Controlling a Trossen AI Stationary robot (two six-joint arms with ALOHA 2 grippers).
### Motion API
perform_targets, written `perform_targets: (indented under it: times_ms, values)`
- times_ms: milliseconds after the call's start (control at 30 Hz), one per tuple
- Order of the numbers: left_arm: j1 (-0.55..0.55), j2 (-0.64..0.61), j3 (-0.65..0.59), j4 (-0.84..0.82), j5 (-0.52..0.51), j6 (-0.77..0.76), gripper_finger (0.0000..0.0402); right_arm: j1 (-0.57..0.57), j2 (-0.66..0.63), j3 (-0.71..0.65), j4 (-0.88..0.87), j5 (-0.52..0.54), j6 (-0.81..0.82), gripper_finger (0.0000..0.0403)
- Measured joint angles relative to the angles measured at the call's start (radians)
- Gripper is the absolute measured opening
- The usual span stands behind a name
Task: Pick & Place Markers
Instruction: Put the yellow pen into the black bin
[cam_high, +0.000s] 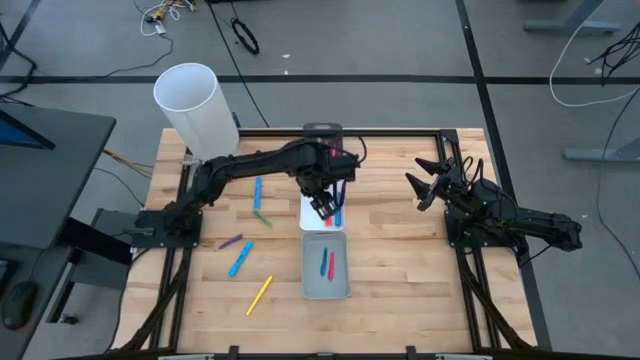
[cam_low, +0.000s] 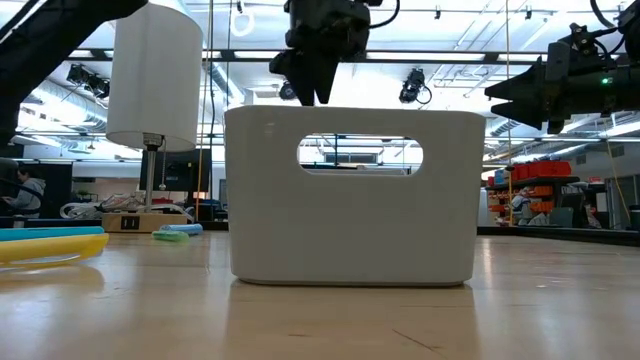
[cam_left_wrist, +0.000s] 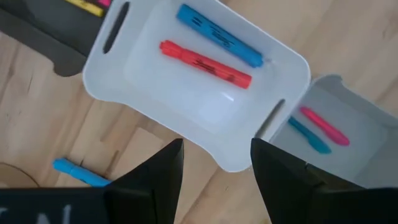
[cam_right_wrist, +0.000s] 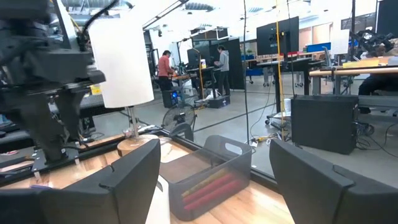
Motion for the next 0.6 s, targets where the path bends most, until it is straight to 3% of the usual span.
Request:
perform_targets:
  times_ms: [300,600]
  values:
    - [-0.060,-0.046,-0.017,0.000,-0.030,0.023,0.0193,0.000,0.000,0.000,0.000,0.000,0.000,0.0302]
    - [-0.111,-0.276,-0.321,0.000,-0.067,-0.120,0.0193,0.000,0.000,0.000,0.000,0.000,0.000,0.0302]
